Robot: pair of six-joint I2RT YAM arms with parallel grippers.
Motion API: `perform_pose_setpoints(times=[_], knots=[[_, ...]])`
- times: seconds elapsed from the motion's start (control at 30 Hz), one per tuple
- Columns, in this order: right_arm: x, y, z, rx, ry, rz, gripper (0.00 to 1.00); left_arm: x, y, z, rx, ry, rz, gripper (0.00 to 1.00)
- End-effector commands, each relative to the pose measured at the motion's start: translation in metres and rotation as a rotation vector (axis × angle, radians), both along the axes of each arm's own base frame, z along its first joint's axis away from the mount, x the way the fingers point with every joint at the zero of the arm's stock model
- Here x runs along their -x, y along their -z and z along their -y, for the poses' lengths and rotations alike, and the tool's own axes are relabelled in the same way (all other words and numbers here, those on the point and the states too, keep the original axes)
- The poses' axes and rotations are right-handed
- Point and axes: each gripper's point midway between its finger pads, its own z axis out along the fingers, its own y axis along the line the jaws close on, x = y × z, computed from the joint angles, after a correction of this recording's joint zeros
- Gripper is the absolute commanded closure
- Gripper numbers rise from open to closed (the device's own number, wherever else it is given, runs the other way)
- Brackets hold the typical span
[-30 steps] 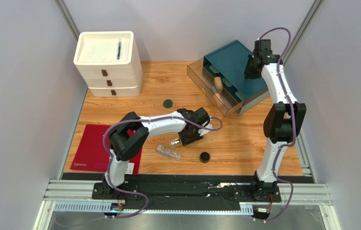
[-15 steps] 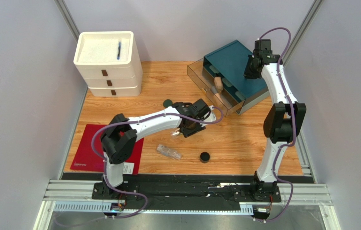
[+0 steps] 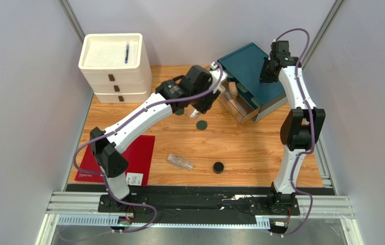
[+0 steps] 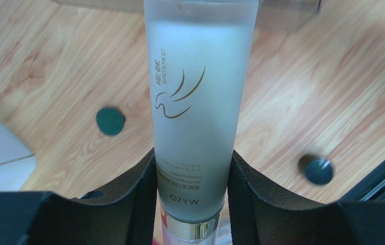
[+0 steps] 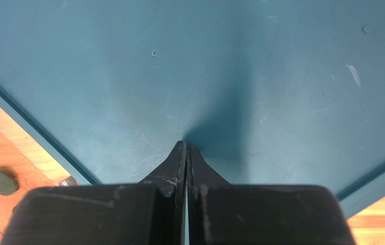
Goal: Organize the makeup
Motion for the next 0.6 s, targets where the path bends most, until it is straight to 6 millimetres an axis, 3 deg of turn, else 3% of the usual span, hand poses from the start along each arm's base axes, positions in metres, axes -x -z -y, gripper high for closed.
perform_pose_setpoints(times=[0.0,0.1,0.27,0.4,0.43,0.57], knots=[[0.018,0.038,-0.008,-0.013,-0.045,-0.150,1.00,-0.011,-0.058,0.048,0.372,-0.025,-0.133,1.00],[0.017,0.037,-0.008,-0.011,-0.056,-0.149,1.00,-0.029,-0.085,0.074,0.563,-0.033,-0.207,1.00],[0.019,0.034,-0.007,0.001,-0.065,-0.151,1.00,-0.052,-0.120,0.100,0.790,-0.116,-0.348,1.00],[0.019,0.031,-0.005,0.015,-0.073,-0.145,1.00,-0.076,-0.099,0.110,0.891,-0.267,-0.475,1.00],[0.019,0.031,-0.004,0.018,-0.073,-0.145,1.00,-0.083,-0.113,0.117,0.985,-0.269,-0.489,1.00],[0.019,0.034,-0.007,0.007,-0.075,-0.150,1.00,-0.111,-0.088,0.118,1.049,-0.382,-0.571,1.00]])
